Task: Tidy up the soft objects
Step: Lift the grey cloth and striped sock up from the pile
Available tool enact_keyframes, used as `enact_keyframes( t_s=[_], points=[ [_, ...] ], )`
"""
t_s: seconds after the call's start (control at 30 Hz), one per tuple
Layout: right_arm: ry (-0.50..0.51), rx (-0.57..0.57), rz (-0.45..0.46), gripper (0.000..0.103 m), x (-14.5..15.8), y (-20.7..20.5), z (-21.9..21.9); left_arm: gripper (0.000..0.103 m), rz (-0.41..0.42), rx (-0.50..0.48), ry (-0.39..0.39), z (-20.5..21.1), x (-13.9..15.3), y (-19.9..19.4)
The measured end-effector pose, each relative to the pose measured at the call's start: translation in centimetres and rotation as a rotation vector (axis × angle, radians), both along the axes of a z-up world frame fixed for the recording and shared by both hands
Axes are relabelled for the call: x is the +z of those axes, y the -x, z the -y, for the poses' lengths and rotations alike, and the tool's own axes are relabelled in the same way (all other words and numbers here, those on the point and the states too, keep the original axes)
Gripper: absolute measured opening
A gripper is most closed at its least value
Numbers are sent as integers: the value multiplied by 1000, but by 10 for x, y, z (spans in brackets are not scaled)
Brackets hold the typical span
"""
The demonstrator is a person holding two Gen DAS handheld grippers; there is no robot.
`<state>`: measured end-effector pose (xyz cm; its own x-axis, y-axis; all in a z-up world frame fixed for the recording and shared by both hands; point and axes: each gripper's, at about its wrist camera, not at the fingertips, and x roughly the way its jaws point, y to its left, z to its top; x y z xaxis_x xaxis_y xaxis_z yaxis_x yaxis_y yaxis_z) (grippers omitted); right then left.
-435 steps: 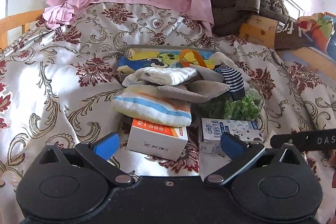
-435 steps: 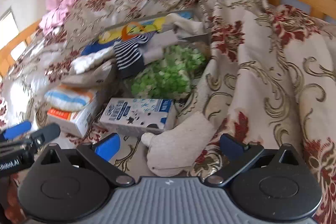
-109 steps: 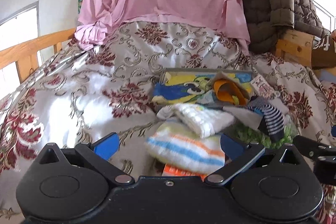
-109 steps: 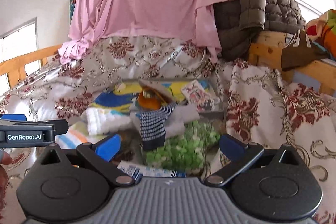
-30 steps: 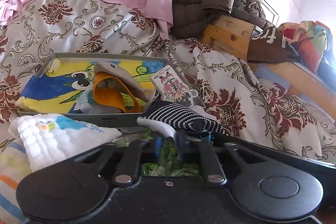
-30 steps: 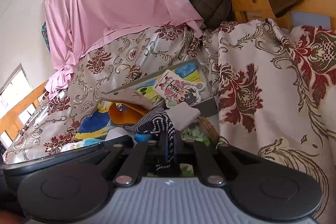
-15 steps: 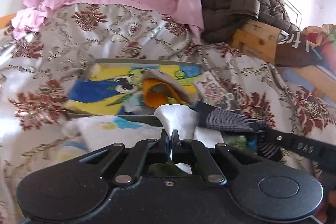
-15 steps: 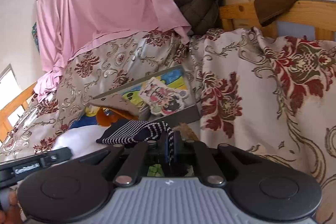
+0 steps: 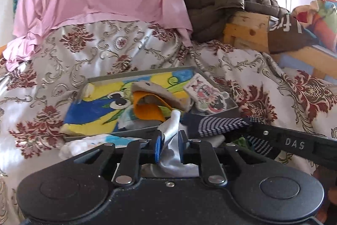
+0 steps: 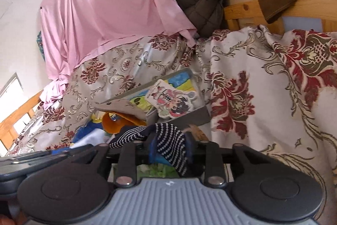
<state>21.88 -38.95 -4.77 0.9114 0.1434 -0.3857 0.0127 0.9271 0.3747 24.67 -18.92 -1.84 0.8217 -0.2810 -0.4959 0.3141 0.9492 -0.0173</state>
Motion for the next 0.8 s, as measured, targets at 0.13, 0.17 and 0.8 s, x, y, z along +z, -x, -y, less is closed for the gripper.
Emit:
enact_keyframes(
  t_s=[0.13, 0.17, 0.8],
  points=[
    [-17, 12, 21, 55, 0, 0, -1, 22, -30, -19, 9, 1, -8, -4],
    [-15, 16, 23, 56, -1, -1, -1, 26, -40, -25, 16, -1, -10, -4],
    [43, 43, 8, 62, -10, -8, -15, 69, -71, -105, 61, -10, -23, 3]
  ],
)
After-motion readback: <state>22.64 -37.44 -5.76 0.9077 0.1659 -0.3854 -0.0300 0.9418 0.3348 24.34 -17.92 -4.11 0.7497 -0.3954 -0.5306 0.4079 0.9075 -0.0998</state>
